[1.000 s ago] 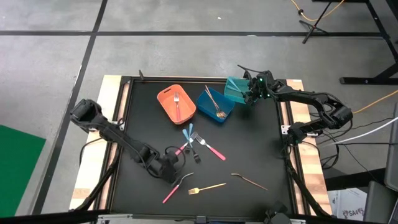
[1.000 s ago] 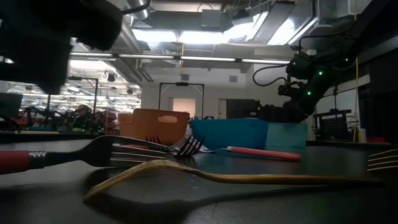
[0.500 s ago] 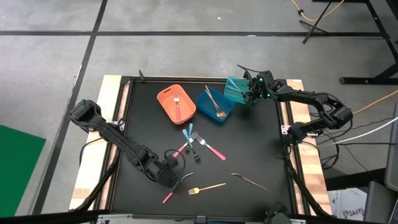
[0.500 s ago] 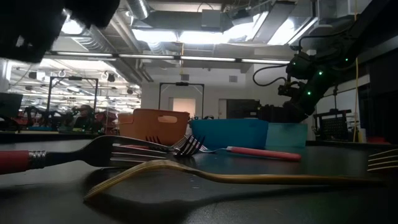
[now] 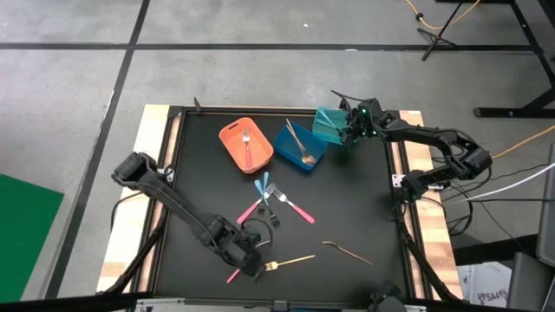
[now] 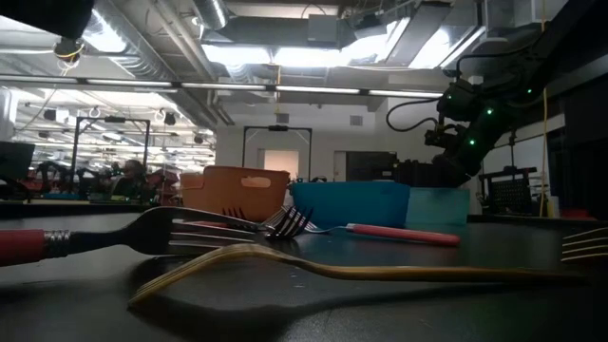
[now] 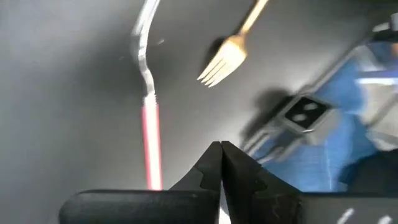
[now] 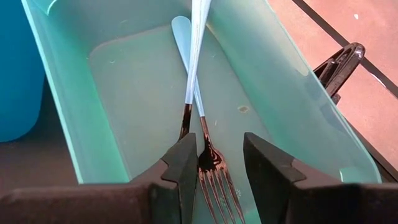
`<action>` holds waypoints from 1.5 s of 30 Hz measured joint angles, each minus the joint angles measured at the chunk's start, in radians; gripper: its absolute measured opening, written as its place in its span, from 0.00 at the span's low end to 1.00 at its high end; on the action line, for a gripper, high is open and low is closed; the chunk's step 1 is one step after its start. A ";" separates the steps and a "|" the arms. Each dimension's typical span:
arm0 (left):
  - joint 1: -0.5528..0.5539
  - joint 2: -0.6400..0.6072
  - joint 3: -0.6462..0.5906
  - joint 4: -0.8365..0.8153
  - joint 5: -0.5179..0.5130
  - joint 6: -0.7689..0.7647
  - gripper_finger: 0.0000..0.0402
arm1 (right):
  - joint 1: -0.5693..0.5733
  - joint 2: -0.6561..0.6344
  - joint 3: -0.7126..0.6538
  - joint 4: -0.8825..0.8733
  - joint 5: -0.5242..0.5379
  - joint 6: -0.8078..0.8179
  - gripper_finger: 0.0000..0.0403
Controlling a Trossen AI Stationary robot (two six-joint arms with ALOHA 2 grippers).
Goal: Sort silverware by color (type)
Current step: Put the pink fork into the orange bin
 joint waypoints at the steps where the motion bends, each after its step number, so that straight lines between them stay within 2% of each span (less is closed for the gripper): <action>1: 0.000 0.013 0.019 -0.033 0.004 0.000 0.00 | 0.000 0.000 0.000 0.000 0.000 0.000 0.31; 7: 0.002 0.033 0.029 -0.077 0.004 -0.008 0.00 | 0.000 0.000 0.000 0.001 0.000 0.000 0.31; 14: 0.002 0.033 0.028 -0.085 -0.059 0.019 0.02 | 0.000 0.000 0.000 0.001 0.000 0.000 0.31; 21: -0.004 0.065 0.028 -0.093 -0.104 0.021 0.19 | 0.000 0.000 0.000 0.001 0.000 0.000 0.31; 27: -0.004 0.132 0.027 -0.092 -0.057 0.027 0.30 | 0.000 0.000 0.000 0.001 0.000 0.000 0.31; 35: -0.004 0.146 0.026 -0.095 -0.118 0.109 0.30 | 0.000 0.000 0.000 0.000 0.000 0.000 0.31; 45: -0.002 0.168 0.026 -0.106 -0.134 0.104 0.30 | 0.000 0.000 0.000 0.000 0.000 0.000 0.31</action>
